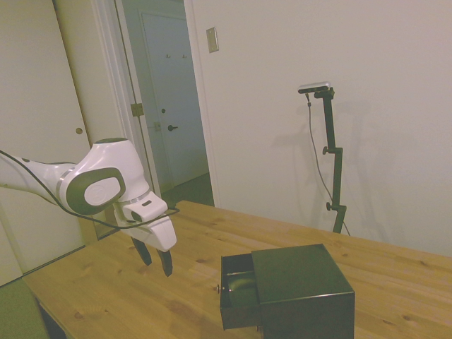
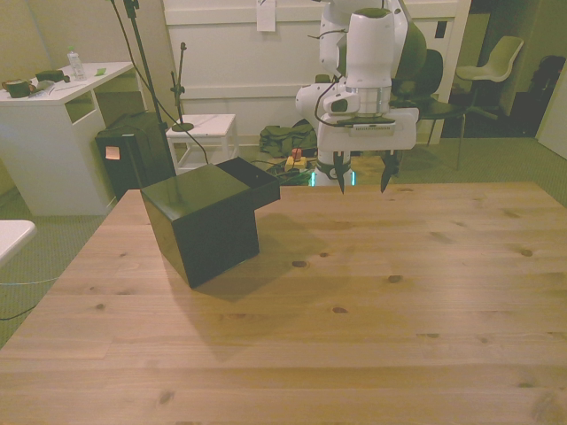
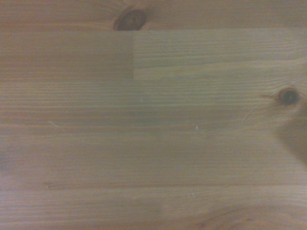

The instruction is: Close the top drawer

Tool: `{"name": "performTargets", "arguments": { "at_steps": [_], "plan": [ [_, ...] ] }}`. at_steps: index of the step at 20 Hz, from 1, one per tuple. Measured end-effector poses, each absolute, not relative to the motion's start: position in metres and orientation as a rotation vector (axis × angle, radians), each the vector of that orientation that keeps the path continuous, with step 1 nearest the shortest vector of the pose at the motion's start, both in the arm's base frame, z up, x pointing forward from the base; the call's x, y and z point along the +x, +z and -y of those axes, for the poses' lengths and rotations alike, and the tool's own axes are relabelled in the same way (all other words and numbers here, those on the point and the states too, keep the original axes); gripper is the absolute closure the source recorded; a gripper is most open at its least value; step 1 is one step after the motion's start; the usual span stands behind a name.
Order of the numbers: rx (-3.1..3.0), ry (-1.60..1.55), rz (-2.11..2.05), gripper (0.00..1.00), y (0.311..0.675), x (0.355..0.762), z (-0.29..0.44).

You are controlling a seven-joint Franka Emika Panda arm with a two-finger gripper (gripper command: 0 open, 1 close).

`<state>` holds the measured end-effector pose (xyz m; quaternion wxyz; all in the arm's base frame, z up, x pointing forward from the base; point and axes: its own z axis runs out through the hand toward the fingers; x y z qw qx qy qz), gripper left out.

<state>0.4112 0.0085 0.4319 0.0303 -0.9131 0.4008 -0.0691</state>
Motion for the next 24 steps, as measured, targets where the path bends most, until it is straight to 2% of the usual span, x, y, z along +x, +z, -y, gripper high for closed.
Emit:
{"name": "performTargets", "arguments": {
  "at_steps": [4,20,24],
  "plan": [
    [-2.788,-0.222,-1.292,0.00,0.435,0.411,0.003],
    [-2.521,-0.330,-1.748,0.00,0.463,0.396,0.121],
    [-2.482,-0.378,-1.771,0.00,0.469,0.404,0.141]
  ]
}}
